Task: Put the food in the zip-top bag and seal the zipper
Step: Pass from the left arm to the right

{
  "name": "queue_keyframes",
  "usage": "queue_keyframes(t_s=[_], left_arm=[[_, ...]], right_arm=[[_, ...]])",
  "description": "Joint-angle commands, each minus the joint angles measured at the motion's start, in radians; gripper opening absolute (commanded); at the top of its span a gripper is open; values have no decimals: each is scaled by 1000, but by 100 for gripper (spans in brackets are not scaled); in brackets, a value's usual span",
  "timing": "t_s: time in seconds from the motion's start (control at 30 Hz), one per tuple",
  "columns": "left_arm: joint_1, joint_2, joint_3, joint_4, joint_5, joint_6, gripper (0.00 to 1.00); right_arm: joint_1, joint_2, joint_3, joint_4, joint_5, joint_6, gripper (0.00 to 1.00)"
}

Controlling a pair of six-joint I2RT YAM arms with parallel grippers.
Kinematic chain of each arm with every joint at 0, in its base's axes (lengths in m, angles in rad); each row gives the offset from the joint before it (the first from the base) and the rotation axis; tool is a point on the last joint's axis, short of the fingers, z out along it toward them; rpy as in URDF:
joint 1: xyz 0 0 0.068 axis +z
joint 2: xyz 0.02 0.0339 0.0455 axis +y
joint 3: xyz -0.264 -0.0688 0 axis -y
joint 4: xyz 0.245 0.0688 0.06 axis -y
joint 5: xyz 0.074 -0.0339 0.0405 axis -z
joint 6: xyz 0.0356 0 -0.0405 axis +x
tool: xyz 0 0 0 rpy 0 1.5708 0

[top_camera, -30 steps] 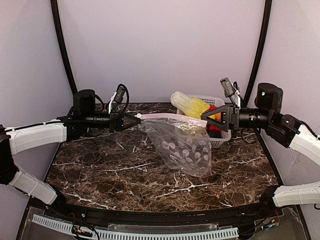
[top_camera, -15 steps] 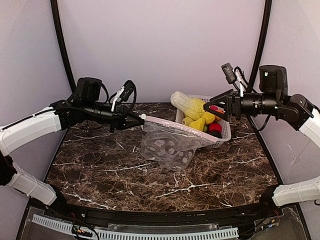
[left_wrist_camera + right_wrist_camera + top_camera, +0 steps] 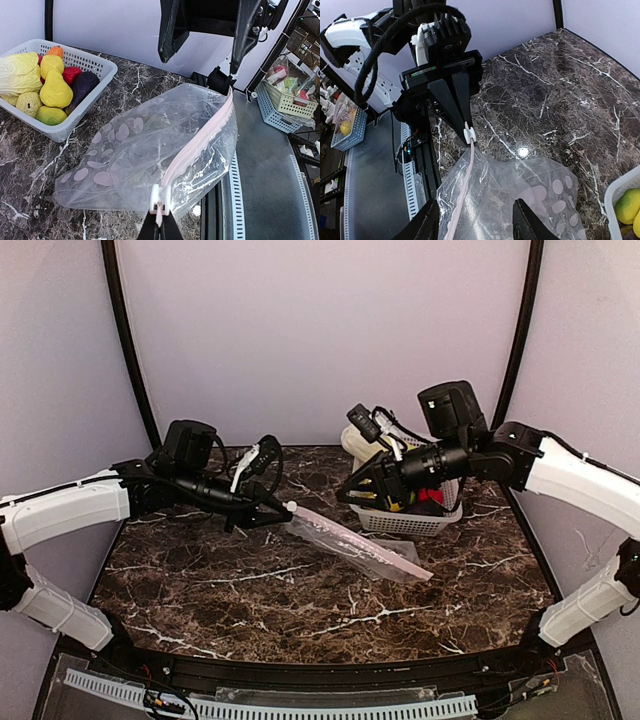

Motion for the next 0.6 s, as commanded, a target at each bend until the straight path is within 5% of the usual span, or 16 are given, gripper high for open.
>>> queue_keyframes(t_s=[0.0,0.57], left_arm=[[-6,-42,-25,76,6,-34,1],[-15,-36,-38,85,10,-42,1]], right_arm=[[55,49,13,101,-20,21,48],[94,139,-9,165,14,36,36]])
